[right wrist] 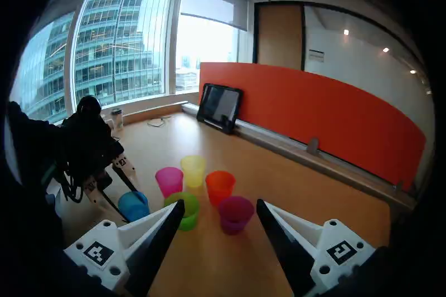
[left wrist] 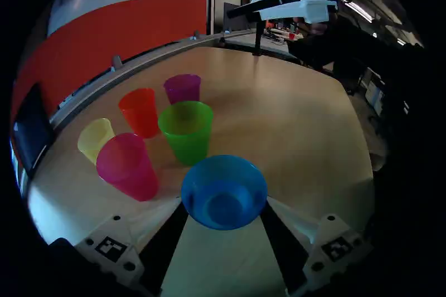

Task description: Pour water

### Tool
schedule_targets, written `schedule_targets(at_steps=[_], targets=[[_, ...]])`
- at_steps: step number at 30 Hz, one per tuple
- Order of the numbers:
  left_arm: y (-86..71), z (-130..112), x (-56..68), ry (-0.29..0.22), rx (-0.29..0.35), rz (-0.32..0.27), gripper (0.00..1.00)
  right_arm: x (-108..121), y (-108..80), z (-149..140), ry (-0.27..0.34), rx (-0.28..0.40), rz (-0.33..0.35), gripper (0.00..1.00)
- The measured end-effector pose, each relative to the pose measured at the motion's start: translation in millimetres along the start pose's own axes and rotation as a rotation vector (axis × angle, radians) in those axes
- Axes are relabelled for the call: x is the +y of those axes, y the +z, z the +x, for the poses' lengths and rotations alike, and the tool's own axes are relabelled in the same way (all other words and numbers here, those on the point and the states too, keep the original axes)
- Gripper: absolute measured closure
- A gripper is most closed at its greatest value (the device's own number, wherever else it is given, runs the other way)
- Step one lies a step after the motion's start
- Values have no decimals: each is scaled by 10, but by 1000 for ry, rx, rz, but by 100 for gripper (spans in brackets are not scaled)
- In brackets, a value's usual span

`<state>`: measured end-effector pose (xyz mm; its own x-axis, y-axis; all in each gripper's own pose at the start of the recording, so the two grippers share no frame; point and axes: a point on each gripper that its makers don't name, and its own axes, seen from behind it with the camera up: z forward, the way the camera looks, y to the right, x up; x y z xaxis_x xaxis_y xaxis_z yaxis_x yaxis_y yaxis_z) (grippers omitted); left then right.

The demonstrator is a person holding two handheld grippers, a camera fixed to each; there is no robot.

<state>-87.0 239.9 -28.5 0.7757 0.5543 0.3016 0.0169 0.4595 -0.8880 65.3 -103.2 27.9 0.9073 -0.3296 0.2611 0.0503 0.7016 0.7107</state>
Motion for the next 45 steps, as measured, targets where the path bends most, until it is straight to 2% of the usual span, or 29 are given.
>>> schedule_targets(at_steps=[11,23,35,45], targets=[[-126,97,-94,-2,45,28,16,-56,75,-4,4,-3,17,0],[-443,370,-204,6,131,73,16,-172,219,-123,-15,-33,49,0],[-715,577,-300,45,186,141,16,-340,411,-352,-37,-87,93,0],[-932,805,-381,26,259,178,16,-500,571,-565,-48,-127,131,0]])
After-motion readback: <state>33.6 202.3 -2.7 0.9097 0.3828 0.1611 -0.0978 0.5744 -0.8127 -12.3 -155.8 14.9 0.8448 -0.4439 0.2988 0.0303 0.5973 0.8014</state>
